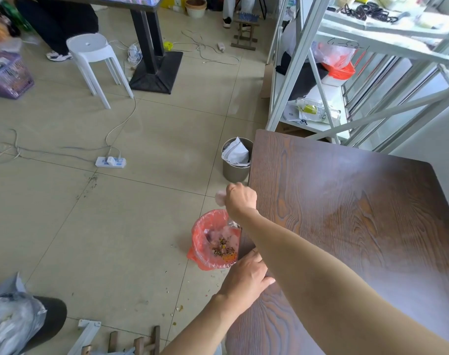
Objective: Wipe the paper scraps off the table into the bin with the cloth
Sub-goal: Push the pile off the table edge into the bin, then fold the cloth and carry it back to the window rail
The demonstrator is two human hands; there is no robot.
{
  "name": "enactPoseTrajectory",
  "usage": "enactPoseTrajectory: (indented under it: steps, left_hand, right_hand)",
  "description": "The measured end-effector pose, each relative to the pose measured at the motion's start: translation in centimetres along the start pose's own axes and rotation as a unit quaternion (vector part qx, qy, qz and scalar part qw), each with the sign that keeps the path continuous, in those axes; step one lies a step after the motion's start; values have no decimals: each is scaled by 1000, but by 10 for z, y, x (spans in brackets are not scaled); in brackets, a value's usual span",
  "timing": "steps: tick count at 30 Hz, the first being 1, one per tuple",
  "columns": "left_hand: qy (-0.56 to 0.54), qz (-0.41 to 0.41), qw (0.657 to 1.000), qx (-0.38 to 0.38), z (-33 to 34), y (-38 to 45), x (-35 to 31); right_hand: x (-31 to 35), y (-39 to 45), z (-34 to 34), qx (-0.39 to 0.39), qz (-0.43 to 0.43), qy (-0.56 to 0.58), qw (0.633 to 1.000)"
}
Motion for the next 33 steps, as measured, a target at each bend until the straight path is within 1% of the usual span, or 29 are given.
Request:
enactPoseTrajectory:
  steps: [1,2,5,6,8,10,12,14,17,19,20,22,24,25,27,29,31,33]
  left_hand:
    - [-99,-36,992,66,6,-1,5]
    - [-100,-25,988,113,20,-3,12]
    - [-88,-8,991,103,31,-4,19]
    - [-89,-12,990,111,31,-3,19]
    - [-89,6,989,114,31,-3,20]
    - [-92,-3,988,123,31,-3,23]
    - [-98,-4,988,120,28,-3,22]
    - [-112,-6,987,115,23,-3,20]
    - [-159,-35,982,94,17,0,20]
    - [-183,-68,980,36,10,2,23]
    - [-193,-95,977,-10,6,3,25]
    - [-218,-177,953,-109,-9,8,28]
    - [-247,-266,915,-176,-25,18,29]
    - [-266,-300,898,-183,-32,25,28]
    - [-322,-341,869,-160,-42,42,21]
    - [-377,-345,849,-133,-48,58,6]
    - [-382,-326,858,-109,-49,73,-8]
    - [-363,-308,876,-83,-47,82,-25]
  right_hand:
    - [-4,2,-1,-7,20,28,999]
    - [-8,3,-3,-17,43,61,997]
    - [-23,4,-6,-23,99,185,977]
    - [-29,4,-7,-20,104,235,966]
    - [-40,3,-9,-10,99,326,940]
    - [-51,0,-10,0,98,422,901]
    - [-59,-5,-10,19,112,511,852]
    - [-64,-10,-9,33,129,560,818]
    - [-73,-17,-6,29,148,596,789]
    - [-79,-23,-5,14,154,597,787]
    - [-81,-29,-5,5,155,594,789]
    - [-85,-41,-5,-12,154,596,788]
    - [-88,-57,-9,-18,147,603,784]
    - [-89,-66,-12,-18,141,605,783]
    - [-91,-83,-20,-28,127,599,790]
    - [-96,-101,-29,-53,117,586,800]
    - [-104,-119,-38,-70,106,594,794]
    - [-116,-135,-49,-74,107,620,773]
Point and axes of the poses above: each hand's wrist, its own y-axis towards the middle knuckle, its own z-axis out of the palm, x = y × z, the point moved 2 cm from there along y, towards the middle knuckle, and after that the axes turned 10 degrees about -y, right-handed, at the moved point
